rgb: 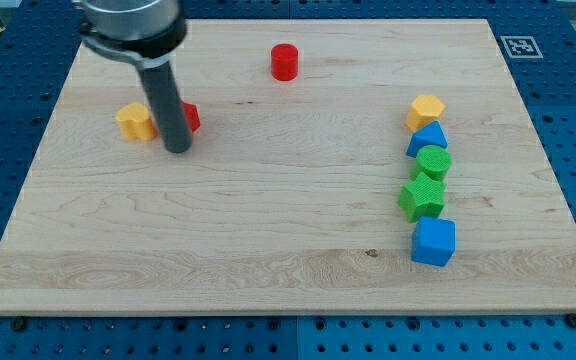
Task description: Move red circle to the top of the yellow hexagon
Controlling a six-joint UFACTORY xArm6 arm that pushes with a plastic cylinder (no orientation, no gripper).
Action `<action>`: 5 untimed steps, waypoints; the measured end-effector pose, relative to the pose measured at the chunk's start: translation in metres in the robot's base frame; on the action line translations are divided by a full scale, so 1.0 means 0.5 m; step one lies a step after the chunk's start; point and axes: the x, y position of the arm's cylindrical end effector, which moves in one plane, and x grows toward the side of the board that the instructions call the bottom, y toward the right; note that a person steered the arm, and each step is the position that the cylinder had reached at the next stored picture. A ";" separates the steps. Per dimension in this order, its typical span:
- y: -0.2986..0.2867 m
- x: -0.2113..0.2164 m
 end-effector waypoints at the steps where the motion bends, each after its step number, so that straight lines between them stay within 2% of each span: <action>1: 0.035 -0.034; 2: 0.035 -0.035; 3: 0.019 0.001; 4: -0.041 0.024; 5: -0.146 0.001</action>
